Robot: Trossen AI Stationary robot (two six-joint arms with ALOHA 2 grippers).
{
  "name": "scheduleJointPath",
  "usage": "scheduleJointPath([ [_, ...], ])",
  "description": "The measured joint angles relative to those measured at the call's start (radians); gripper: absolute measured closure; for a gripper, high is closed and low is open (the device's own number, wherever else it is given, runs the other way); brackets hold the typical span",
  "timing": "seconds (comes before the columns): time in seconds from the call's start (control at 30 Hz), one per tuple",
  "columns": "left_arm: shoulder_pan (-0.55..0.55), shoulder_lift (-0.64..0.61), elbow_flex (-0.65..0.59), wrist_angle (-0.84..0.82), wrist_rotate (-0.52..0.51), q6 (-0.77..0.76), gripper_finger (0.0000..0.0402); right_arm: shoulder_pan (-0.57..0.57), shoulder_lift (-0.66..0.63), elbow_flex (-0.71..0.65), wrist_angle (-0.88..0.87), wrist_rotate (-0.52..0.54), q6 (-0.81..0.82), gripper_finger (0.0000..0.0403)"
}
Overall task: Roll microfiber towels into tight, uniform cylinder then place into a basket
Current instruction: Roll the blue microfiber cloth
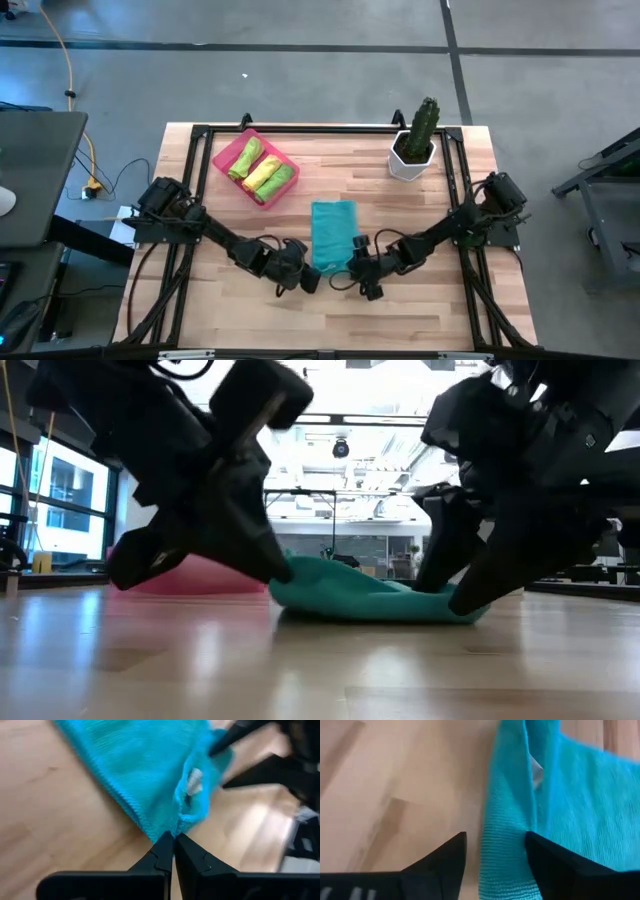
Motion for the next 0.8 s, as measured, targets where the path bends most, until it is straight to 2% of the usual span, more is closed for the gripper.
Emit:
scheduleJointPath([
  [0.23, -0.009, 0.0, 0.0, 0.032, -0.016, 0.013, 0.0398, -0.023, 0.003, 0.002, -0.09, -0.005, 0.091, 0.0285],
  [0.37, -0.009, 0.0, 0.0, 0.031, -0.015, 0.06, 0.0398, -0.022, 0.019, 0.005, -0.096, -0.009, 0.135, 0.0317],
  [0.43, -0.011, 0.0, 0.0, 0.034, -0.011, 0.147, 0.0393, -0.022, 0.025, 0.005, -0.096, -0.021, 0.146, 0.0333],
  [0.53, -0.011, 0.0, 0.0, 0.033, 0.0, 0.359, 0.0374, -0.023, 0.028, 0.005, -0.098, -0.033, 0.145, 0.036],
  [0.67, -0.011, 0.0, 0.0, -0.008, 0.003, 0.638, 0.0336, -0.023, 0.029, 0.004, -0.1, -0.036, 0.153, 0.0388],
  [0.8, -0.007, 0.0, 0.0, -0.057, -0.004, 0.835, 0.0293, -0.023, 0.029, 0.003, -0.098, -0.045, 0.192, 0.0397],
])
